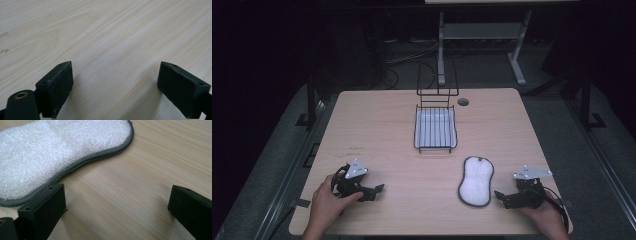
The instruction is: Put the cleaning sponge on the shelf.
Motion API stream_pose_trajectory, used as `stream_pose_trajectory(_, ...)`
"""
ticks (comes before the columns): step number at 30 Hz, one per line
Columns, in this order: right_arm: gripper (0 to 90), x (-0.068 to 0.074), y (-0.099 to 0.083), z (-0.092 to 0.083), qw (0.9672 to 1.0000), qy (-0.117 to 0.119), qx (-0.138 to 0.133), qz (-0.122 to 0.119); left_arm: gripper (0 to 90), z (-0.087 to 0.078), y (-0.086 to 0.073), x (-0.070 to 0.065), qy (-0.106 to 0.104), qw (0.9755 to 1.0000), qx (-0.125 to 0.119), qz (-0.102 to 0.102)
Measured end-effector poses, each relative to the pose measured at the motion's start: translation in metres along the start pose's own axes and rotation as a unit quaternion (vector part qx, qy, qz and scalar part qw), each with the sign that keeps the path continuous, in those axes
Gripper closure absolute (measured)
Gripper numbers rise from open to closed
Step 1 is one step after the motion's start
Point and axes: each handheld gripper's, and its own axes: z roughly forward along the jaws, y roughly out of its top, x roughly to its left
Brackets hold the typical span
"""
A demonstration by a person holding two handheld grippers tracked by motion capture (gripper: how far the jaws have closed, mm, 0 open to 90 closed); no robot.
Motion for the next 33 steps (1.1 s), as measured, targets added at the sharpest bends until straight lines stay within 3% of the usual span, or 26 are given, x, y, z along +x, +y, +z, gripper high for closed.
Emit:
stream_pose_trajectory(10,1.2,0.0,0.001,0.0,1.0,-0.002,0.001,0.001,12.6,0.0,0.0,0.0,0.0,1.0,-0.001,-0.001)
stream_pose_trajectory(13,12.4,-0.002,0.003,-0.004,0.9999,-0.007,0.01,0.009,12.6,0.0,0.0,0.0,0.0,1.0,0.0,-0.001)
stream_pose_trajectory(19,23.2,-0.005,0.007,-0.013,0.9998,0.0,0.005,0.02,12.6,0.0,0.0,0.0,0.001,1.0,0.0,-0.001)
stream_pose_trajectory(20,34.3,-0.005,0.011,-0.017,0.9997,0.008,0.001,0.021,12.7,0.0,0.0,0.0,0.001,1.0,0.0,-0.001)
stream_pose_trajectory(27,66.5,-0.004,0.023,-0.018,0.9996,0.026,-0.002,0.013,12.7,0.0,0.0,0.0,0.001,1.0,0.0,0.0)
stream_pose_trajectory(28,66.5,-0.004,0.023,-0.018,0.9996,0.026,-0.002,0.013,12.7,0.0,0.0,0.0,0.0,1.0,0.0,-0.001)
stream_pose_trajectory(29,76.8,-0.004,0.027,-0.018,0.9996,0.028,-0.002,0.009,12.7,0.0,0.0,0.0,0.001,1.0,0.0,0.0)
stream_pose_trajectory(31,86.9,-0.005,0.03,-0.019,0.9997,0.02,-0.007,0.007,12.7,0.0,0.0,0.0,0.001,1.0,0.0,0.0)
stream_pose_trajectory(33,89.6,-0.008,0.036,-0.018,0.9996,0.021,-0.01,0.013,12.7,0.0,0.0,0.0,0.0,1.0,0.0,-0.001)
